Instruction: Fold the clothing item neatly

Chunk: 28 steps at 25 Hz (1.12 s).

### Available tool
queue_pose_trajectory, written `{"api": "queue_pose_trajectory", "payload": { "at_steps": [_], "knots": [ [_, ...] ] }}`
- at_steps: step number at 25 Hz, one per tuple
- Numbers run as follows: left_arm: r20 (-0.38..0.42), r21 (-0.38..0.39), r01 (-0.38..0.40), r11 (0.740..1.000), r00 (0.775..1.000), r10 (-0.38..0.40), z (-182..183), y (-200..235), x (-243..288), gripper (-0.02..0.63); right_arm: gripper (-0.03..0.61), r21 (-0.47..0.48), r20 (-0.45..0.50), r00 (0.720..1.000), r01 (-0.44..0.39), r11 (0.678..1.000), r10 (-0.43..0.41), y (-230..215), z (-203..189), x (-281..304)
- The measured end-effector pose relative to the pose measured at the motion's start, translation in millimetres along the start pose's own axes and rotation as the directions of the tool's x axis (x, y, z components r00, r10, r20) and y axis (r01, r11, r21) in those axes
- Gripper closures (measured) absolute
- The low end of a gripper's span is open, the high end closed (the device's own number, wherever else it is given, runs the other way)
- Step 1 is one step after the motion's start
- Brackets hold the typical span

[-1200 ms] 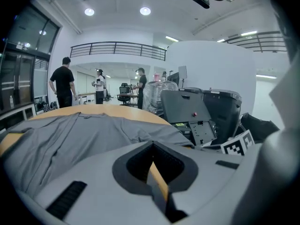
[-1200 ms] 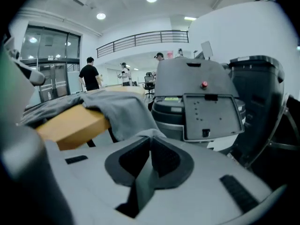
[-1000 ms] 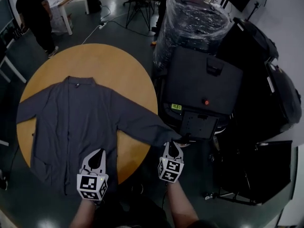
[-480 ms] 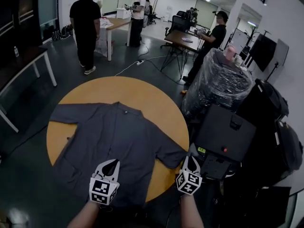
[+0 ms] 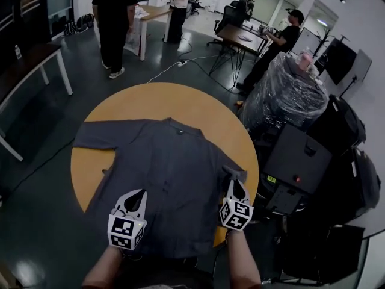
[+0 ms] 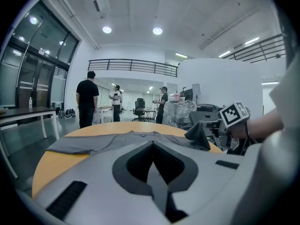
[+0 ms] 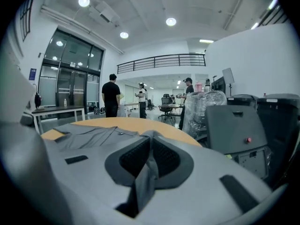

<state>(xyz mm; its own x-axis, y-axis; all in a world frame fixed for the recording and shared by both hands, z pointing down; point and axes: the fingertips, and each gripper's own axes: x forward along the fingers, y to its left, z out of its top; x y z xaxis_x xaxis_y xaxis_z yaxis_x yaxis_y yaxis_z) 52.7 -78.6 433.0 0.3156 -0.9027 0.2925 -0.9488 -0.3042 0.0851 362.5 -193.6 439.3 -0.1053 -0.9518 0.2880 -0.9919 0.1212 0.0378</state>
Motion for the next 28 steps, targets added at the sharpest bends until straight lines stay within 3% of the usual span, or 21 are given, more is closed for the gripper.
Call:
{"api": "queue_pose_trajectory", "payload": {
  "at_steps": [4, 12, 18, 22, 28],
  "knots": [
    [-0.023, -0.021, 0.029, 0.999, 0.999, -0.029, -8.6, 41.5, -4.4, 0.606, 0.563, -0.031, -0.042, 0.998, 0.046, 0.998, -0.047, 29.0, -4.5, 4.0],
    [-0.034, 0.02, 0.09, 0.996, 0.995, -0.089, -2.4, 86.1, -1.2, 0.606, 0.563, -0.065, -0.057, 0.992, 0.113, 0.991, -0.117, 50.4, 1.4, 5.7],
    [-0.024, 0.022, 0.08, 0.997, 0.997, -0.079, 3.4, 87.1, 12.7, 0.606, 0.563, -0.065, -0.059, 0.996, 0.065, 0.996, -0.069, 54.8, 6.5, 27.2],
    [-0.019, 0.064, 0.066, 0.996, 0.998, -0.065, 18.0, 84.3, 21.0, 0.606, 0.563, -0.066, -0.05, 0.998, 0.046, 0.997, -0.05, 59.1, 20.1, 41.9],
    [0.036, 0.012, 0.056, 0.998, 0.998, -0.057, 58.4, 99.6, 31.6, 0.606, 0.563, -0.052, 0.017, 1.0, -0.009, 0.999, 0.01, 86.5, 69.2, 51.8]
  ]
}}
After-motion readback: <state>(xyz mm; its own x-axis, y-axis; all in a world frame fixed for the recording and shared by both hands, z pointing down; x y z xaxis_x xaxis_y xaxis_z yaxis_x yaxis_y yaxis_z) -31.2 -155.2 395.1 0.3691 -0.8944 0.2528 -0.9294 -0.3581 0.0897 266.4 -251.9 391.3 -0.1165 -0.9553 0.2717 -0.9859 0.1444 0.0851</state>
